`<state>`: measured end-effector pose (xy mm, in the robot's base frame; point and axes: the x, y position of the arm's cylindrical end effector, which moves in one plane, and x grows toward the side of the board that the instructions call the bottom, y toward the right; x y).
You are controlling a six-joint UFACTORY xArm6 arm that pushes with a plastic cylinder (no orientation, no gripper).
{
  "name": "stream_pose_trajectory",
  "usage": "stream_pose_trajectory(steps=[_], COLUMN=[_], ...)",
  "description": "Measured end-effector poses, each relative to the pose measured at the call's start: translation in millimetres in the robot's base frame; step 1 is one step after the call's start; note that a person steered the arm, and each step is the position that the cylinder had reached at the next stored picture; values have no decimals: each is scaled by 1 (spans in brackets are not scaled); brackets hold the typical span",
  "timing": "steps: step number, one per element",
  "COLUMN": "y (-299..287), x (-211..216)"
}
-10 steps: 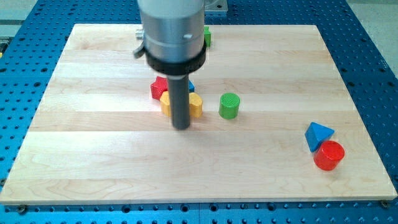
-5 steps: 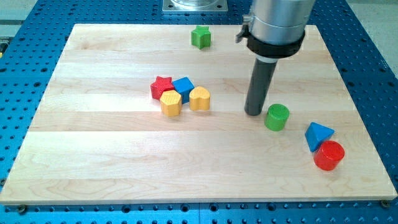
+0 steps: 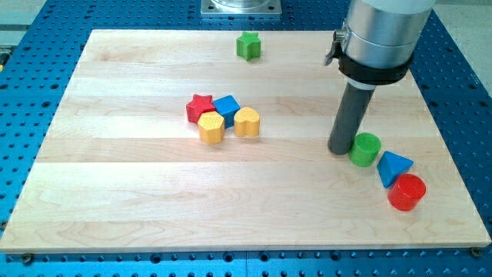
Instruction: Slide the green circle to the top of the blue triangle
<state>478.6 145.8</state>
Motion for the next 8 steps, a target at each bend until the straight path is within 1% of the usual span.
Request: stream_pose_trajectory(steps=[1, 3, 7, 8], y=[12, 34, 57, 56], x=[0, -14, -16, -23])
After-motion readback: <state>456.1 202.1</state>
